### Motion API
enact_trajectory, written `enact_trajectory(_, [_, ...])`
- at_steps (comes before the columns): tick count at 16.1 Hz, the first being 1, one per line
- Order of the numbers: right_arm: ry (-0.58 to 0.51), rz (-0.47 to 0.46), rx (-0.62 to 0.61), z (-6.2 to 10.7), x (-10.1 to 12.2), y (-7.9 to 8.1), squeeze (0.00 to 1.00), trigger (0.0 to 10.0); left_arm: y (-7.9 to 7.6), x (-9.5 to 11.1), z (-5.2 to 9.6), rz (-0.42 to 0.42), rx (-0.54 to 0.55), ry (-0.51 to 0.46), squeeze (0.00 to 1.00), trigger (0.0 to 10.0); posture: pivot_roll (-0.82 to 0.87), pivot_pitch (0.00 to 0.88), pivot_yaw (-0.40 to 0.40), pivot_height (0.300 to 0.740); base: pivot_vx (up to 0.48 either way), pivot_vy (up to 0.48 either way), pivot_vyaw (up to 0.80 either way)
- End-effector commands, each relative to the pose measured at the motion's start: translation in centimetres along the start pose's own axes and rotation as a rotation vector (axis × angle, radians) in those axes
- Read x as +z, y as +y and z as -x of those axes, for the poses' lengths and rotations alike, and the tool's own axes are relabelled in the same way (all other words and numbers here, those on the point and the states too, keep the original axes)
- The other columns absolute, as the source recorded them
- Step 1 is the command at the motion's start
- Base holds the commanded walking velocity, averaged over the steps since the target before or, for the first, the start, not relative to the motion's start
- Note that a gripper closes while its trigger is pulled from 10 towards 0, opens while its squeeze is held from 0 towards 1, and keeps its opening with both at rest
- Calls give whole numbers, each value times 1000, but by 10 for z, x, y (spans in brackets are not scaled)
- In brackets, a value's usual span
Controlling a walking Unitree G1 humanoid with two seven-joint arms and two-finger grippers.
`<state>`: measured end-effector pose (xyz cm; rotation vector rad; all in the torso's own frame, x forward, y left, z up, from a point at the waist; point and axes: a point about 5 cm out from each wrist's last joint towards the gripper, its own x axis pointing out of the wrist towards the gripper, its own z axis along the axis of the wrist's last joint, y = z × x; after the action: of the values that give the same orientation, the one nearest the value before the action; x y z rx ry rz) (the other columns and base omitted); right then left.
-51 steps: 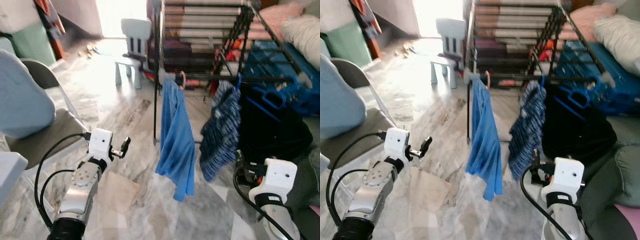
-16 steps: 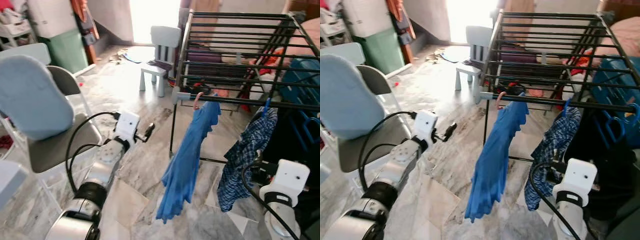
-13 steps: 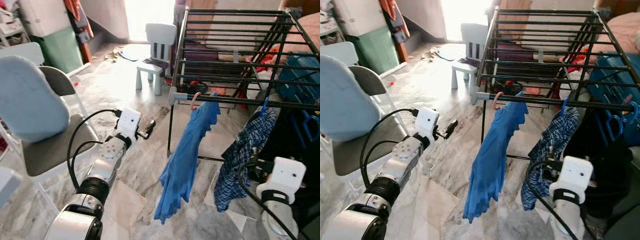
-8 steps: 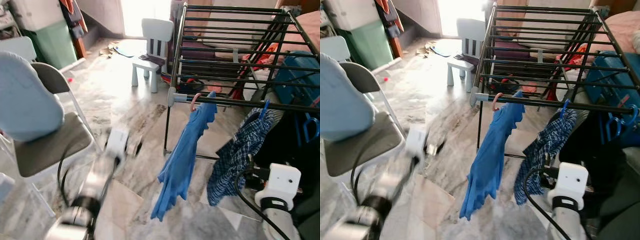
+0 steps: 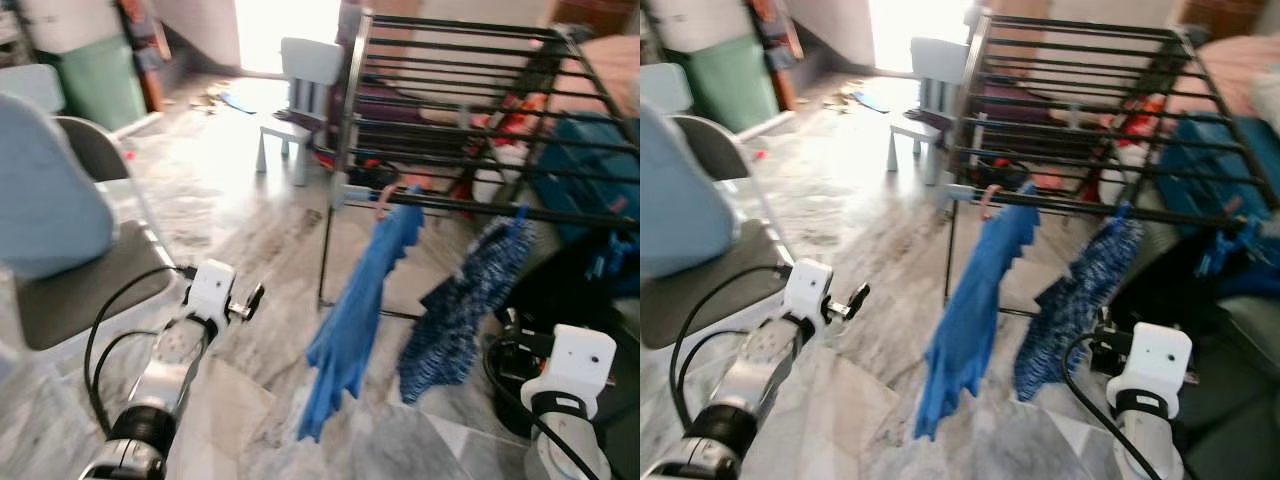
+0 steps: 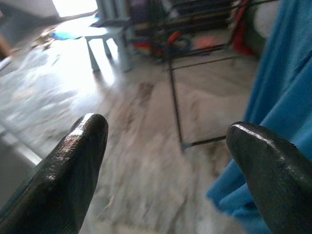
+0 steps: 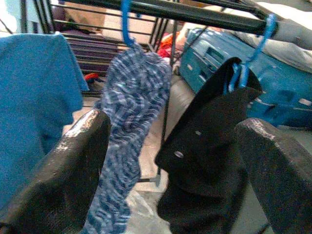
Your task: Hang hanger
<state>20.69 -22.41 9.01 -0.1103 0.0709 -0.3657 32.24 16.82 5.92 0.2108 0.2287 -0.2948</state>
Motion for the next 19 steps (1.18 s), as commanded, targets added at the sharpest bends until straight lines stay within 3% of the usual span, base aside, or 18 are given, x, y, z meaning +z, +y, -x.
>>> enact_trajectory(1, [10,-2,10,-2,0,2,0,10000,-3,12,-7,0,-7,-35,0,10000,14,0,-51,740,0,0,-494])
enact_trajectory(7, [45,-11,78,-4,-2,11,0,10000,-9,22,-11,27,-19,-52,0,10000,6,0,-55,740,227,89,0])
enact_trajectory(15, [53,-13,108,-11,-1,19,0,10000,-16,23,-13,46,-44,-58,0,10000,16,0,-61,740,330,339,-728])
enact_trajectory(19, [33,-16,122,-16,3,25,0,10000,-19,33,-15,-33,-76,-92,0,10000,17,0,-42,740,69,90,0])
